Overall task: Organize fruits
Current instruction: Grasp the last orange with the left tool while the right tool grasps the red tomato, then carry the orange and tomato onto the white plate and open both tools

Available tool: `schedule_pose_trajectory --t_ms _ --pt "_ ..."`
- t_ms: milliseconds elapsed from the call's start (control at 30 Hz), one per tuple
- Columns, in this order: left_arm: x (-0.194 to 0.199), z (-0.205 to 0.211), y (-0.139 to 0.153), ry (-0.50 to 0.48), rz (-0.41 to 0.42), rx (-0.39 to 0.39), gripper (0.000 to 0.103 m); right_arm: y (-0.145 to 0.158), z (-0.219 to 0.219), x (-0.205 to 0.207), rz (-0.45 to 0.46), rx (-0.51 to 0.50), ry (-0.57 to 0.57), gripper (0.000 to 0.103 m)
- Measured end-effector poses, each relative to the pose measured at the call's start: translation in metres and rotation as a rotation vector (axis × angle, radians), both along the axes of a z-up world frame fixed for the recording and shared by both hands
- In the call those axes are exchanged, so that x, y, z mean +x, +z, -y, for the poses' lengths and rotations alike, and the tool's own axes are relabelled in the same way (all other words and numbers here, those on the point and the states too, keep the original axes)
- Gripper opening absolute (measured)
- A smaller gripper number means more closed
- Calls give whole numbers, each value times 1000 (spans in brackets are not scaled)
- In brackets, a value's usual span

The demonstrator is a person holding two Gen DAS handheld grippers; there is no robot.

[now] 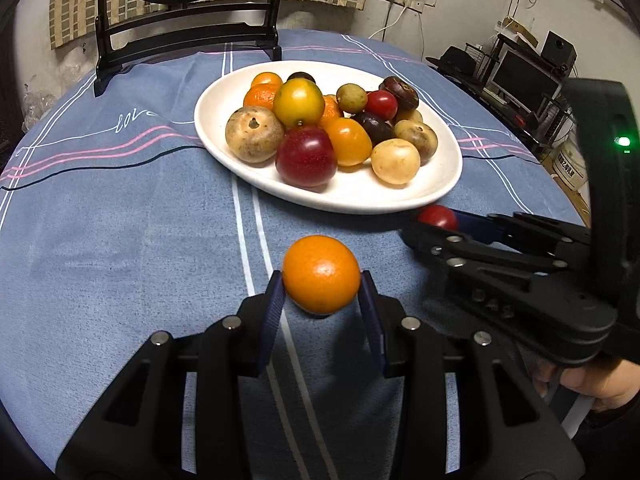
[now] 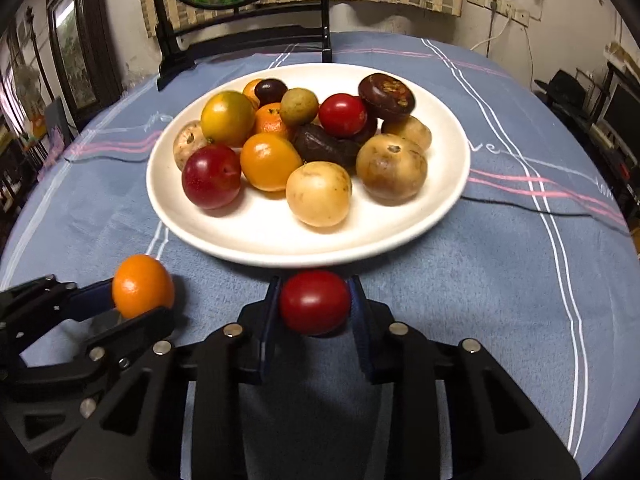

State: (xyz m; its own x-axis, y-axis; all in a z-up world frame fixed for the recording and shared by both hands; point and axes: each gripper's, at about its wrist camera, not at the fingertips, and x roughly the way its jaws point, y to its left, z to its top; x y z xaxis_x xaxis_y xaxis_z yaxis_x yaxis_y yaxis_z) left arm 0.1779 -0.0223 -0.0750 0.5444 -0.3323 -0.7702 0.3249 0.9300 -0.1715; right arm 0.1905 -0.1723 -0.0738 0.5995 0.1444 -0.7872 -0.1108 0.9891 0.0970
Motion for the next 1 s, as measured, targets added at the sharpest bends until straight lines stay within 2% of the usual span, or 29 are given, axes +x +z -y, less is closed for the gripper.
schedule_pose_trajectory --t_ms 233,533,733,867,1000 --pt "2 0 -2 2 -13 0 39 2 13 -22 -1 35 -2 33" --pt "-4 6 3 9 20 46 39 15 23 -37 36 42 6 33" --pt "-3 14 28 -25 79 62 39 36 23 -33 86 58 35 33" --pt "14 14 46 -21 82 39 39 51 20 -21 124 70 47 33" --pt "37 23 62 -20 112 51 39 64 20 -3 150 103 44 33"
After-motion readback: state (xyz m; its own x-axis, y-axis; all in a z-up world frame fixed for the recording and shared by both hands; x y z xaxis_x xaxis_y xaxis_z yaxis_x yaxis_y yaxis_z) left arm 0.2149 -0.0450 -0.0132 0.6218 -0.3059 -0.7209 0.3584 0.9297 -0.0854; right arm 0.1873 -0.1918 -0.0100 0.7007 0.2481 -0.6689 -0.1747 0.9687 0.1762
